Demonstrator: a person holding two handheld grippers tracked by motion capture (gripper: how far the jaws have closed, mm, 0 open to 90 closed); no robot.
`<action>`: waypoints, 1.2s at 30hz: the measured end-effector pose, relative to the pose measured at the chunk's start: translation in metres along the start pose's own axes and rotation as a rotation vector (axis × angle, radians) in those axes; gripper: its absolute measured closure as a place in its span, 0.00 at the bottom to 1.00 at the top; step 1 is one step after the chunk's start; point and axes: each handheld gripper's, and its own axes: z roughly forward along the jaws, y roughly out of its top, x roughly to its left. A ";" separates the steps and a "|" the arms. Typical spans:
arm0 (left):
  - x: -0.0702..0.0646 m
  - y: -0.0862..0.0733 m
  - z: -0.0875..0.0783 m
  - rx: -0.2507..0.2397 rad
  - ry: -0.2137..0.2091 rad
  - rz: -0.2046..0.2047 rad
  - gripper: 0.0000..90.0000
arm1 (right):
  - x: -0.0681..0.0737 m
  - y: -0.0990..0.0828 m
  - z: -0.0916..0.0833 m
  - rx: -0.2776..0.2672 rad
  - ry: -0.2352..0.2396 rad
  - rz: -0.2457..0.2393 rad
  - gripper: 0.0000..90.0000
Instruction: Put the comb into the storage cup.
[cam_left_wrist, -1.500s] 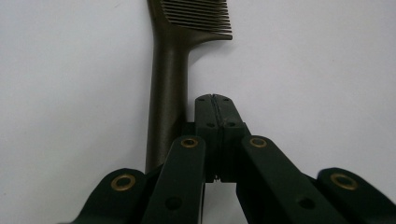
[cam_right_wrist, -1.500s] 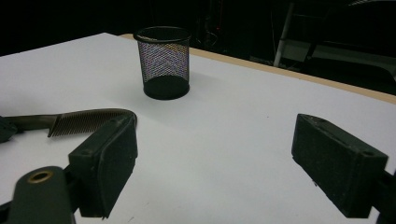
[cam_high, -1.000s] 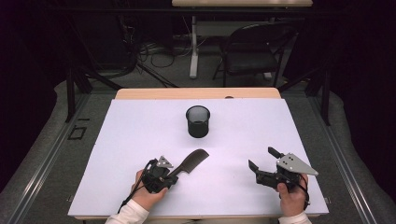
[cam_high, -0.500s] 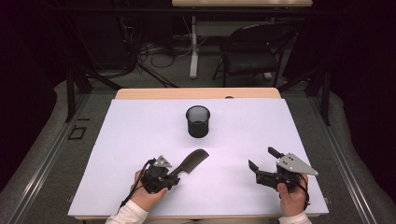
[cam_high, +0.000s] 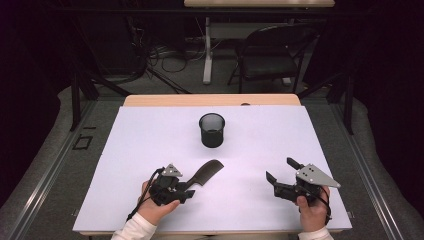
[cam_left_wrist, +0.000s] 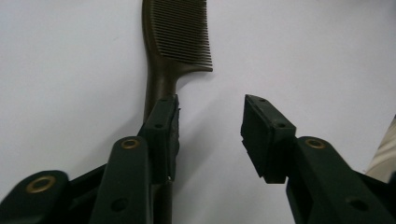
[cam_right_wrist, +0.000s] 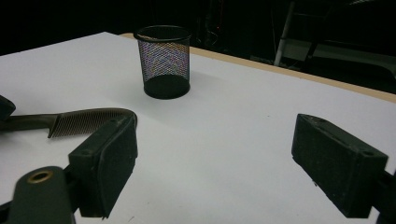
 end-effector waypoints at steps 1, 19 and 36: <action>0.000 0.000 -0.001 -0.005 -0.001 0.000 0.58 | 0.000 0.000 0.000 0.002 0.002 -0.001 0.16; 0.009 0.011 -0.028 -0.064 0.040 -0.037 0.41 | 0.000 0.000 0.000 0.004 0.000 -0.001 0.16; 0.018 0.027 -0.040 0.034 0.092 -0.003 0.37 | 0.000 0.000 0.000 0.003 0.000 -0.001 0.16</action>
